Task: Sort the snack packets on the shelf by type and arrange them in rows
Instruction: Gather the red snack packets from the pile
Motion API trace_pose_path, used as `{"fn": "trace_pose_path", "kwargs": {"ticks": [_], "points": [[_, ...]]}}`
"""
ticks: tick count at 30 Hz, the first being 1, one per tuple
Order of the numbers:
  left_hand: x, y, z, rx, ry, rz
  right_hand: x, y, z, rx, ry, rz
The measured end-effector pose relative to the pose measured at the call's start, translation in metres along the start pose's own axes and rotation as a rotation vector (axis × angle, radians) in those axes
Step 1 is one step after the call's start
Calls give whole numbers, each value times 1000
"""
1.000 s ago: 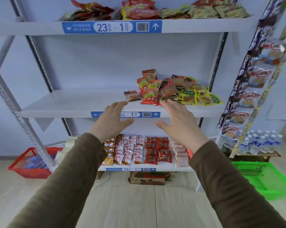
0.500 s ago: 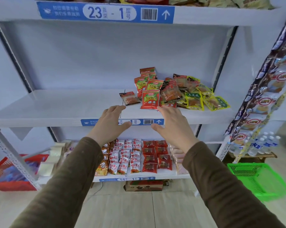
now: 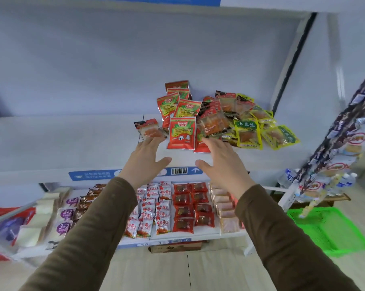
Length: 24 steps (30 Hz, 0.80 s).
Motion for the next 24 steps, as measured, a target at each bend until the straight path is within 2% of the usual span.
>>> {"fn": "trace_pose_path", "kwargs": {"ticks": [5, 19, 24], "points": [[-34, 0, -21, 5, -6, -11, -42, 25, -20, -30, 22, -13], [-116, -63, -37, 14, -34, -17, -132, 14, -79, -39, -13, -7], [-147, -77, -56, 27, -47, -28, -153, 21, -93, -43, 0, -86]]}}
Point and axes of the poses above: each hand's wrist, its own x-axis away from the middle knuckle, its own z-axis out of the back of the hand, y = z × x, the point moved 3 cm from there along -x, towards the middle knuckle, and after that the axes turned 14 degrees about y, right-handed, at the moved point
